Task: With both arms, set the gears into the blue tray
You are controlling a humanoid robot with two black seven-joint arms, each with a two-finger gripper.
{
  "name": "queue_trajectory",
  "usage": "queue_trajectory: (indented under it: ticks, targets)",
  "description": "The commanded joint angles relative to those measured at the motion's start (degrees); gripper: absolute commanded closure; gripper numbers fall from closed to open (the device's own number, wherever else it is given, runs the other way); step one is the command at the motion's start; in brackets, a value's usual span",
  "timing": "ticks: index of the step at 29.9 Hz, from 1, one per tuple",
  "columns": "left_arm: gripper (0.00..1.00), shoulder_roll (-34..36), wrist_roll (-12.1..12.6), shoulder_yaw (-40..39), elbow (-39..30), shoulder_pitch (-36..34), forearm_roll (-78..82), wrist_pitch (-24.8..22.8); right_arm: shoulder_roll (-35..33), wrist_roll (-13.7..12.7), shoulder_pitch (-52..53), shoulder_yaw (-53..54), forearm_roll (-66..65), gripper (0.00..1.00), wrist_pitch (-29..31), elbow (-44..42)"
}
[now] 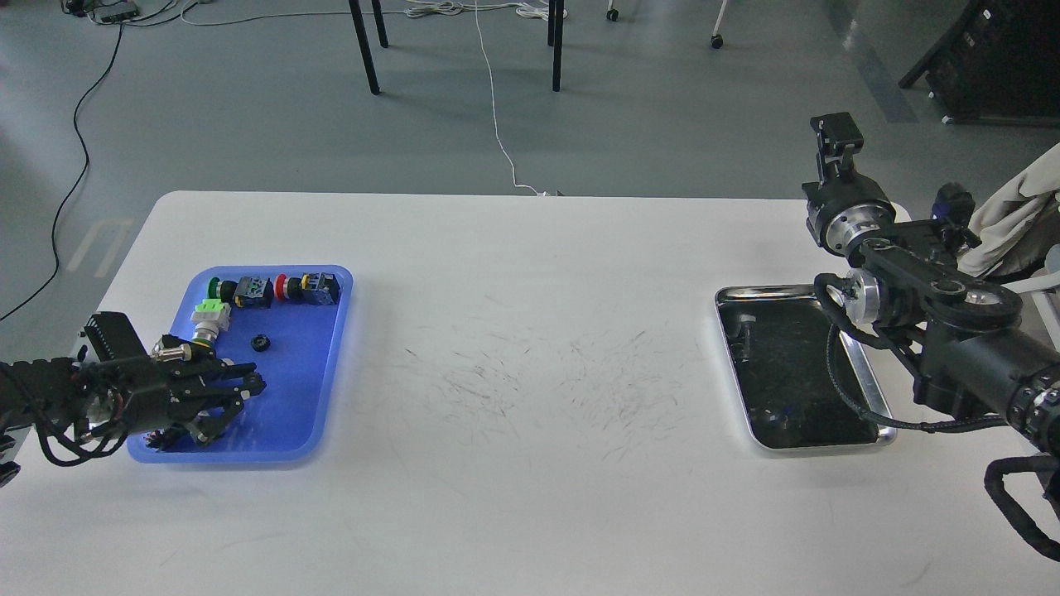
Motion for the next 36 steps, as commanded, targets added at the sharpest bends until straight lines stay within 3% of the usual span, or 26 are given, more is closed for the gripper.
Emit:
queue_trajectory:
  ticks: [1, 9, 13, 20, 24, 27, 30, 33, 36]
  targets:
    - [0.65, -0.13, 0.00, -0.07, 0.00, -0.09, -0.31, 0.00, 0.01, 0.00, -0.07, 0.00, 0.00, 0.03, 0.08, 0.00]
    - [0.51, 0.57, 0.00, -0.86, -1.05, -1.23, -3.65, 0.08, 0.01, 0.00, -0.07, 0.00, 0.00, 0.03, 0.08, 0.00]
    - [0.48, 1.28, 0.00, -0.77, -0.88, -5.70, -6.81, -0.09, -0.17, 0.00, 0.02, -0.08, 0.00, 0.03, 0.17, 0.00]
    - [0.37, 1.54, 0.00, -0.86, 0.00, -8.79, -28.93, -0.79, -0.43, 0.00, 0.19, 0.00, 0.00, 0.03, 0.17, 0.35]
    - [0.22, 1.54, 0.00, -0.95, 0.09, -10.01, -38.52, -0.79, -0.61, 0.00, 0.45, -0.08, -0.09, 0.03, 0.17, 0.27]
    - [0.17, 1.02, 0.00, -2.17, -0.17, -10.19, -45.03, -0.71, -0.61, 0.00, 0.72, 0.00, -0.09, 0.03, -0.01, 0.18]
    - [0.01, -0.03, 0.00, -4.98, -0.62, -10.02, -52.15, -0.71, -0.61, 0.00, 0.63, 0.00, 0.00, 0.03, -0.18, 0.44]
    - [0.01, -2.32, 0.00, -5.69, -0.09, -10.19, -55.41, -0.36, -0.17, 0.53, 0.63, 0.35, 0.09, 0.03, -0.27, 0.44]
    - [0.01, -4.60, 0.00, -7.79, 0.61, -10.02, -58.22, -0.79, 0.09, 2.81, 0.54, 0.62, 0.09, 0.03, -0.01, 0.53]
